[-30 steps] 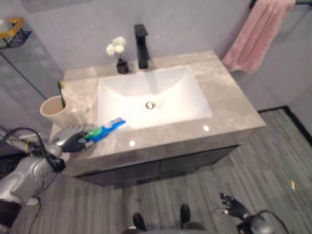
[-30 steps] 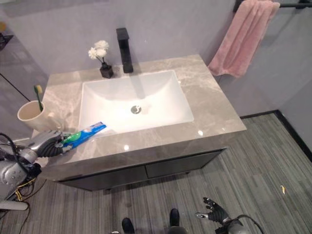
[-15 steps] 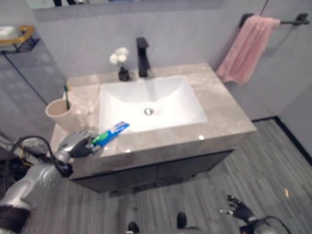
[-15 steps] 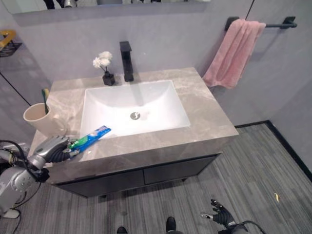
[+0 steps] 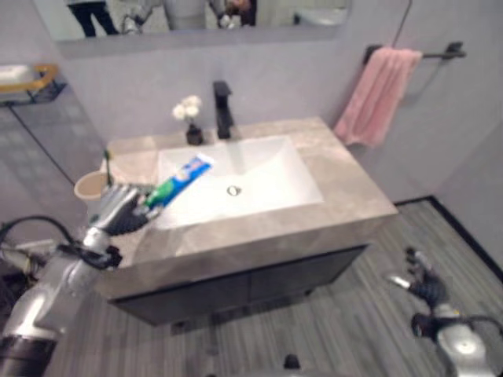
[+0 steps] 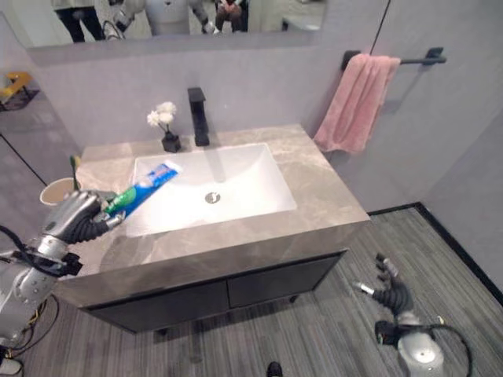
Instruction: Put brush and paste in cup on sink, flatten towel.
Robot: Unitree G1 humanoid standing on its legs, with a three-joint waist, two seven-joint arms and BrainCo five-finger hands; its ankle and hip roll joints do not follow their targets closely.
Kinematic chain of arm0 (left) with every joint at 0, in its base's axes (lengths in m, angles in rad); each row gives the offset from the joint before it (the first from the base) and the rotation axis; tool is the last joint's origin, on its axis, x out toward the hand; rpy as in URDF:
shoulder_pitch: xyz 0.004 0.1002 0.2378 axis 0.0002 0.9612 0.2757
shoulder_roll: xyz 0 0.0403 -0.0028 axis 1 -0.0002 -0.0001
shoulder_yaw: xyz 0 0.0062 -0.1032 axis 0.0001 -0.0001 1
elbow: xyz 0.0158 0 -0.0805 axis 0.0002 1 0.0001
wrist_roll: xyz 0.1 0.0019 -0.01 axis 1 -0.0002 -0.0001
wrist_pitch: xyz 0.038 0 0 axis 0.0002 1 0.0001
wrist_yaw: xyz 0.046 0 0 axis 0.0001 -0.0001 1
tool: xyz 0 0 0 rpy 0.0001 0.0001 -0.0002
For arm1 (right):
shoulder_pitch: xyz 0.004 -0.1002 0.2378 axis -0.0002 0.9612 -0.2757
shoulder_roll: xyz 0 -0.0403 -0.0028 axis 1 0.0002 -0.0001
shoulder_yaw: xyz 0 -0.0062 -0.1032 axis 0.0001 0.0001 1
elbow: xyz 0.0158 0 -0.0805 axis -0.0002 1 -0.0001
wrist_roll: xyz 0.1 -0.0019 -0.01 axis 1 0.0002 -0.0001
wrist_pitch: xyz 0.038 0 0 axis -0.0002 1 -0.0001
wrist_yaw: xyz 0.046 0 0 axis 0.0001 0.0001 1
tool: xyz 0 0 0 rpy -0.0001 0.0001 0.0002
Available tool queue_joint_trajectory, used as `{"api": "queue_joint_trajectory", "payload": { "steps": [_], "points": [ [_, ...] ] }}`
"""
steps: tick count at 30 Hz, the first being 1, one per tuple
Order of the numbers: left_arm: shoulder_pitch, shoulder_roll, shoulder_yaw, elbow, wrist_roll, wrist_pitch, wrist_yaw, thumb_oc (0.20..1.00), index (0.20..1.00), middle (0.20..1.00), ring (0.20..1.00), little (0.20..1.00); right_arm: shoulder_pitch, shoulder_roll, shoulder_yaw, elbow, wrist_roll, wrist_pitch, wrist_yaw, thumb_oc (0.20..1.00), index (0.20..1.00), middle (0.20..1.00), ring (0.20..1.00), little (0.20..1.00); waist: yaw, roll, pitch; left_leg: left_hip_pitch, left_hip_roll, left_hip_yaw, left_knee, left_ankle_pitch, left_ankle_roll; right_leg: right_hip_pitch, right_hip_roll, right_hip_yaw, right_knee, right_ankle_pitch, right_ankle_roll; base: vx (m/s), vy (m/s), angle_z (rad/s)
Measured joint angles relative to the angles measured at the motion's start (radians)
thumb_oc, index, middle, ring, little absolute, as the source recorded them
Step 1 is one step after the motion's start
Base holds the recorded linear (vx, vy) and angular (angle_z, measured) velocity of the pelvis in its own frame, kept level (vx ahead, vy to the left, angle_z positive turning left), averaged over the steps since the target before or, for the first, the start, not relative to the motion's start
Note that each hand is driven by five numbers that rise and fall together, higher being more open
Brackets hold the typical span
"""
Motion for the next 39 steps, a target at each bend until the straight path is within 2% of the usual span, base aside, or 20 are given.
{"api": "queue_joint_trajectory", "payload": {
  "steps": [7, 10, 11, 13, 16, 18, 20, 25, 32, 39],
  "points": [
    [-0.079, -0.051, 0.003, -0.033, -0.003, 0.001, 0.046, 0.200, 0.200, 0.200, 0.200, 0.200, -0.102, -0.013, 0.032, -0.127, 0.022, -0.012, -0.007, 1.000, 1.000, 1.000, 1.000, 1.000, 0.000, -0.001, -0.008, 0.007, 0.000, -0.004, 0.000, 0.000, 0.000, 0.009, 0.000, -0.007, 0.000, 0.000, 0.000, -0.01, 0.007, 0.01],
    [-0.140, -0.049, -0.030, -0.035, -0.019, 0.009, 0.066, 0.200, 0.200, 0.200, 0.200, 0.200, -0.196, -0.025, 0.120, -0.150, 0.132, -0.009, 0.011, 1.000, 1.000, 1.000, 1.000, 1.000, 0.005, -0.003, -0.014, 0.007, 0.000, -0.006, 0.001, 0.003, -0.002, 0.016, 0.000, -0.012, 0.000, 0.001, -0.001, -0.01, 0.005, 0.00],
    [-0.198, -0.048, -0.072, -0.031, -0.021, 0.020, 0.078, 0.200, 0.200, 0.200, 0.200, 0.200, -0.273, -0.043, 0.197, -0.149, 0.194, -0.001, 0.015, 1.000, 1.000, 1.000, 1.000, 1.000, 0.006, -0.004, -0.015, 0.011, 0.000, -0.007, 0.002, 0.003, -0.002, 0.020, 0.001, -0.014, 0.001, 0.005, 0.000, -0.02, 0.017, 0.05],
    [-0.260, -0.046, -0.103, -0.033, -0.020, 0.021, 0.091, 0.200, 0.200, 0.200, 0.200, 0.200, -0.373, -0.046, 0.278, -0.161, 0.258, 0.009, 0.028, 1.000, 1.000, 1.000, 1.000, 1.000, 0.019, -0.004, -0.017, 0.014, 0.000, -0.010, 0.001, 0.003, -0.002, 0.026, 0.000, -0.014, 0.000, 0.005, 0.000, -0.01, 0.009, 0.02],
    [-0.302, -0.046, -0.125, -0.038, -0.021, 0.025, 0.117, 0.200, 0.200, 0.200, 0.200, 0.200, -0.494, -0.047, 0.408, -0.229, 0.394, 0.023, 0.046, 1.000, 1.000, 1.000, 1.000, 1.000, 0.023, -0.003, -0.017, 0.014, 0.000, -0.009, 0.004, 0.003, -0.003, 0.025, 0.001, -0.017, 0.000, 0.005, 0.000, 0.00, 0.000, 0.00],
    [-0.305, -0.045, -0.127, -0.039, -0.021, 0.026, 0.120, 0.200, 0.200, 0.200, 0.200, 0.200, -0.544, -0.048, 0.452, -0.264, 0.428, 0.028, 0.066, 1.000, 1.000, 1.000, 1.000, 1.000, 0.034, -0.004, -0.018, 0.014, 0.000, -0.012, 0.005, 0.003, -0.003, 0.028, 0.001, -0.018, 0.001, 0.005, 0.000, 0.00, 0.000, 0.00],
    [-0.308, -0.041, -0.133, -0.039, -0.030, 0.048, 0.124, 0.200, 0.200, 0.200, 0.200, 0.200, -0.659, -0.052, 0.546, -0.270, 0.482, 0.052, 0.064, 1.000, 1.000, 1.000, 1.000, 1.000, 0.040, -0.004, -0.018, 0.015, 0.000, -0.007, 0.005, 0.004, -0.002, 0.025, 0.000, -0.019, 0.002, 0.005, 0.000, -0.01, 0.007, -0.04],
    [-0.315, -0.034, -0.156, -0.054, -0.050, 0.056, 0.131, 0.200, 0.200, 0.200, 0.200, 0.200, -0.870, 0.009, 0.685, -0.268, 0.646, 0.058, 0.070, 1.000, 1.000, 1.000, 1.000, 1.000, 0.072, -0.005, -0.017, 0.014, 0.000, -0.010, 0.005, 0.004, -0.003, 0.027, 0.000, -0.020, 0.000, 0.004, 0.001, 0.00, 0.000, 0.01],
    [-0.315, 0.033, -0.159, -0.090, -0.079, 0.073, 0.167, 0.200, 0.200, 0.200, 0.200, 0.200, -0.996, 0.026, 0.761, -0.268, 0.816, 0.060, 0.065, 1.000, 1.000, 1.000, 1.000, 1.000, 0.085, -0.025, -0.006, 0.005, 0.001, -0.022, 0.005, 0.003, -0.003, 0.024, -0.001, -0.028, 0.000, -0.001, 0.000, 0.00, 0.005, 0.05],
    [-0.333, 0.038, -0.161, -0.094, -0.078, 0.087, 0.202, 0.200, 0.200, 0.200, 0.200, 0.200, -1.024, 0.036, 0.775, -0.265, 0.864, 0.060, 0.057, 1.000, 1.000, 1.000, 1.000, 1.000, 0.086, -0.031, -0.001, -0.008, 0.001, -0.025, 0.005, 0.004, -0.003, 0.013, -0.001, -0.037, 0.002, -0.003, 0.002, 0.00, 0.005, 0.02]
  ]
}}
